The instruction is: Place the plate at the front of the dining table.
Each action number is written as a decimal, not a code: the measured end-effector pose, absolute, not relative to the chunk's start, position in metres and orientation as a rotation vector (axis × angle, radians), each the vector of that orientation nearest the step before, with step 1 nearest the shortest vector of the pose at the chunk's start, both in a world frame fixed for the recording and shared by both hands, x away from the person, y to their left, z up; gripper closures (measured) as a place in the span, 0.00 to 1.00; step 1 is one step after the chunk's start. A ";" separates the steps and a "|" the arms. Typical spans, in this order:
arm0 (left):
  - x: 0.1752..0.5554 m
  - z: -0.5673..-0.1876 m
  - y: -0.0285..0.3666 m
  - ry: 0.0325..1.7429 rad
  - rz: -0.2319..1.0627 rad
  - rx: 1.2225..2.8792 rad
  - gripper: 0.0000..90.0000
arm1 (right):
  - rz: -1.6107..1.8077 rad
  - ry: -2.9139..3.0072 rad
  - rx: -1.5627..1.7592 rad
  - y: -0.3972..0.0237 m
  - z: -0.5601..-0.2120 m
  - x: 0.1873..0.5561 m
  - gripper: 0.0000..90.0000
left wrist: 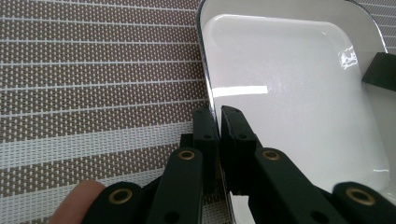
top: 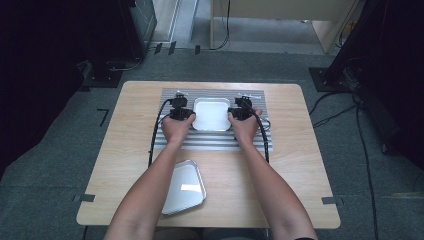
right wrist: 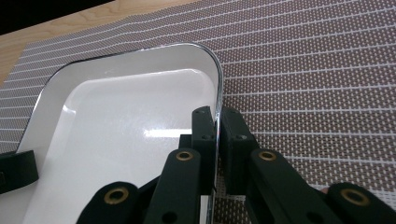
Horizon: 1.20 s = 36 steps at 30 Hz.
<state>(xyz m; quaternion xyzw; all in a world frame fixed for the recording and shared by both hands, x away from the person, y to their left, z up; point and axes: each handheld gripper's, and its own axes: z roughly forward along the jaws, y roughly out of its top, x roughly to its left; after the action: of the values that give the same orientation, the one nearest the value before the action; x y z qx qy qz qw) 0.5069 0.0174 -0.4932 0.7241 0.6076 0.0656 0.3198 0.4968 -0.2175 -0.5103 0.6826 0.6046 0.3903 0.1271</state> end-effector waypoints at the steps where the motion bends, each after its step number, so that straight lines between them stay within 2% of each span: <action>1: 0.507 -0.494 0.017 1.596 0.179 1.907 0.95 | 1.137 1.759 1.984 -0.217 -0.511 0.497 0.96; 10: 0.507 -0.495 0.019 1.599 0.221 1.908 0.95 | 1.155 1.750 1.978 -0.213 -0.517 0.498 0.94; 13: 0.506 -0.495 0.021 1.582 0.205 1.901 0.93 | 1.188 1.756 1.968 -0.213 -0.518 0.498 0.88; 15: 0.505 -0.496 0.026 1.561 0.185 1.864 0.86 | 1.211 1.764 1.957 -0.213 -0.518 0.498 0.83; 18: 0.503 -0.496 0.035 1.556 0.148 1.798 0.71 | 1.199 1.769 1.897 -0.212 -0.518 0.496 0.75; 21: 0.501 -0.494 0.041 1.573 0.170 1.758 0.54 | 1.142 1.783 1.847 -0.212 -0.517 0.495 0.64; 23: 0.498 -0.492 0.041 1.577 0.204 1.769 0.38 | 1.126 1.783 1.841 -0.214 -0.515 0.494 0.56; 25: 0.496 -0.490 0.041 1.584 0.248 1.794 0.23 | 1.137 1.783 1.815 -0.218 -0.513 0.492 0.54; 29: 0.489 -0.484 0.044 1.544 0.259 1.794 0.17 | 1.131 1.827 1.778 -0.223 -0.509 0.487 0.44; 36: 0.477 -0.478 0.051 1.511 0.252 1.776 0.17 | 1.141 1.881 1.687 -0.227 -0.501 0.472 0.34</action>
<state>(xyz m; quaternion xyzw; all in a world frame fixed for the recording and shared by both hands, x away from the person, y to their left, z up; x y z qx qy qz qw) 0.4767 0.0506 -0.4779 0.6981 0.5939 0.0990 0.3875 0.4716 -0.2270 -0.5009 0.5982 0.6669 0.4046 0.1837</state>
